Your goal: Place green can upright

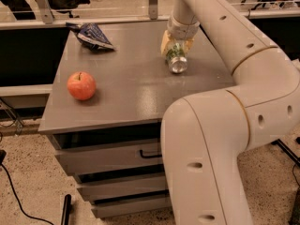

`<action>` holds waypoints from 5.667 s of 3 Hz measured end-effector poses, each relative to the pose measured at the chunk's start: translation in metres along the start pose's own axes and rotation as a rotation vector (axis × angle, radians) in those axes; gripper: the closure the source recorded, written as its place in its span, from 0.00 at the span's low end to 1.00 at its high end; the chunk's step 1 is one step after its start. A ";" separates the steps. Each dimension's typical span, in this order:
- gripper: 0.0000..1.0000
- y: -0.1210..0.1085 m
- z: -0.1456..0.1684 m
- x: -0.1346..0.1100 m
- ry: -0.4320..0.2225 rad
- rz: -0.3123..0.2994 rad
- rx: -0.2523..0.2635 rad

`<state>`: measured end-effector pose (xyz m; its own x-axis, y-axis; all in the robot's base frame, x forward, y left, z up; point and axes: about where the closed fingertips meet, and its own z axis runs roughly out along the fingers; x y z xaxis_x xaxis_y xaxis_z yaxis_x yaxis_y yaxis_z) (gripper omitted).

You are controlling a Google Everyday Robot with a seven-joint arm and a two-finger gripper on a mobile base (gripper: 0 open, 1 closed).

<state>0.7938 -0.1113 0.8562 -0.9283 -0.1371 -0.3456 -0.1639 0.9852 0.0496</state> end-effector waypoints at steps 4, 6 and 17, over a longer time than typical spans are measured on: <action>1.00 0.008 -0.092 0.015 -0.250 -0.194 -0.309; 1.00 0.008 -0.090 0.018 -0.250 -0.192 -0.314; 1.00 0.001 -0.148 0.047 -1.172 -0.623 -0.879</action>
Offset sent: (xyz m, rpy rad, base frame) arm -0.0300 0.0058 0.0518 0.2203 -0.1348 0.2531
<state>0.7005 -0.1321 0.9783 0.0460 0.0825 -0.9955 -0.9219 0.3873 -0.0105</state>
